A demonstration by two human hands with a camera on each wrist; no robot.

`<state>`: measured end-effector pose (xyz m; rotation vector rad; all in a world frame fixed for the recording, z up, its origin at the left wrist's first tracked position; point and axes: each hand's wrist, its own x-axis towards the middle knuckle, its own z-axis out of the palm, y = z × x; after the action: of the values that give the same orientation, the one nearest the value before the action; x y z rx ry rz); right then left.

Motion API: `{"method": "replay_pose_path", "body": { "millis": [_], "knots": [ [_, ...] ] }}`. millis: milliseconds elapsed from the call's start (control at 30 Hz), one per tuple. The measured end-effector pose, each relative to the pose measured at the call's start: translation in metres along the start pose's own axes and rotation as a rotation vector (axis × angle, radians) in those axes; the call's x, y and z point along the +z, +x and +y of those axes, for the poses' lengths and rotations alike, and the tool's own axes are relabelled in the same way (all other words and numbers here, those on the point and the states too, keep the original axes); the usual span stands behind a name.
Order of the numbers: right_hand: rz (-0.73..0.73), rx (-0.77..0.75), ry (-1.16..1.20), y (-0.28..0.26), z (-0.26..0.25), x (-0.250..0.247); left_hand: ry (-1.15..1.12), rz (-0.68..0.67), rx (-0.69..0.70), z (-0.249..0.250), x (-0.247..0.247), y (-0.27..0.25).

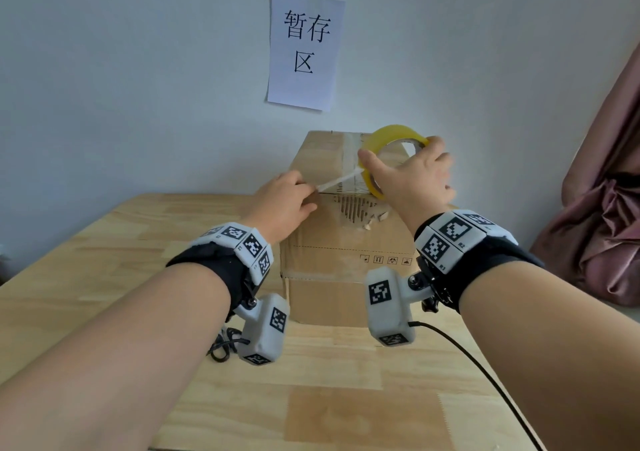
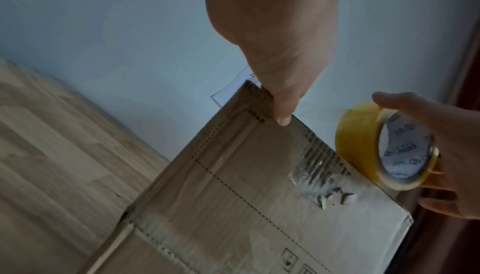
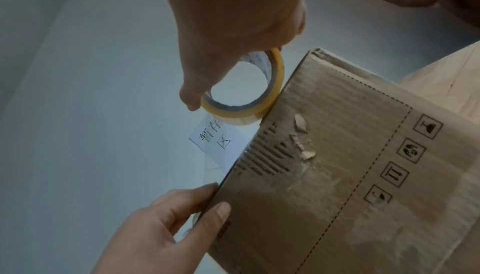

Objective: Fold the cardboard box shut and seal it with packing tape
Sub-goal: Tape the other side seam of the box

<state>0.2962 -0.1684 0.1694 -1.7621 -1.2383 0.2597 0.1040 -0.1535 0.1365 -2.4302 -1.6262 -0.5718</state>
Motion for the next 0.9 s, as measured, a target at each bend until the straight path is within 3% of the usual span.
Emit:
{"method": "replay_pose_path", "body": {
  "millis": [167,500,767,900],
  "knots": [
    [-0.074,-0.091,0.047,0.005,-0.004,0.001,-0.048,0.028,-0.035,0.001,0.007,-0.006],
    [-0.055,-0.077,0.093,0.003,-0.005,0.006,-0.016,-0.076,-0.025,-0.004,0.008,-0.005],
    [0.007,-0.289,0.077,0.002,-0.016,-0.002,0.022,-0.143,-0.059,-0.003,0.007,-0.006],
    [0.022,-0.236,0.032,0.006,-0.007,-0.008,0.005,-0.118,-0.063,-0.003,0.007,-0.009]
  ]
}}
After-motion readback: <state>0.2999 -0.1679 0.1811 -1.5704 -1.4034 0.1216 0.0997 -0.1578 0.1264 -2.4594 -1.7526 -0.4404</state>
